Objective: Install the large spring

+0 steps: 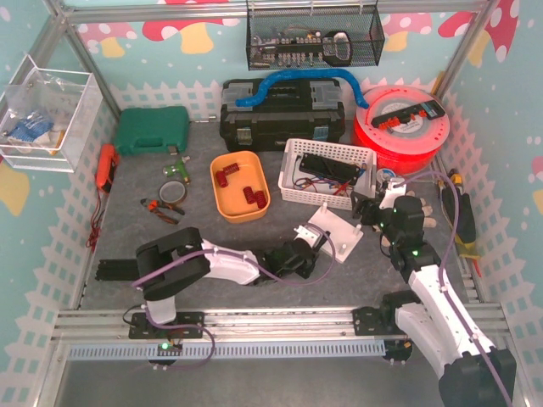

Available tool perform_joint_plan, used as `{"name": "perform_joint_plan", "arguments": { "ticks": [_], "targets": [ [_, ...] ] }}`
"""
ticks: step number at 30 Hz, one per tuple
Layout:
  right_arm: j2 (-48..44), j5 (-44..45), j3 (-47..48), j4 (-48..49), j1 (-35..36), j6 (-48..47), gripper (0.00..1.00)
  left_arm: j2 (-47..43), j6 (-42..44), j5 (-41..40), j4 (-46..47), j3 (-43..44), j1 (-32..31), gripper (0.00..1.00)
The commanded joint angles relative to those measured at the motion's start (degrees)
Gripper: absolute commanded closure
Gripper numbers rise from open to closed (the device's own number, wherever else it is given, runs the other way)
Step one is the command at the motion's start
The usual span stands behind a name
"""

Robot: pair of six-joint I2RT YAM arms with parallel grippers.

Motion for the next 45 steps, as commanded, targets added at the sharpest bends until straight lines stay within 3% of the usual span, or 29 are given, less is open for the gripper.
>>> {"name": "perform_joint_plan", "arguments": {
  "ticks": [1, 15, 21, 27, 36, 45],
  "targets": [
    [0.0, 0.5, -0.7, 1.4, 0.2, 0.4, 0.12, 1.5, -0.4, 0.8, -2.0, 2.2, -0.2, 0.65],
    [0.4, 0.8, -0.5, 1.4, 0.3, 0.3, 0.11, 4.0, -1.3, 0.7, -4.9, 3.0, -0.2, 0.7],
    [0.1, 1.0, -0.7, 1.4, 0.2, 0.4, 0.11, 2.9, -0.7, 0.7, -4.9, 2.8, -0.2, 0.87],
    [0.2, 1.1, -0.6, 1.2, 0.3, 0.3, 0.11, 0.3, -1.1, 0.7, -4.7, 1.9, -0.2, 0.97],
    [2.8, -3.0, 3.1, -0.8, 0.3, 0.6, 0.11, -8.7, -2.2, -1.3, -4.4, -1.8, -0.2, 1.0],
    [8.6, -4.7, 7.1, -1.7, 2.6, 0.8, 0.11, -23.3, -8.3, -15.3, -6.7, -8.5, 0.7, 1.0]
  ]
}}
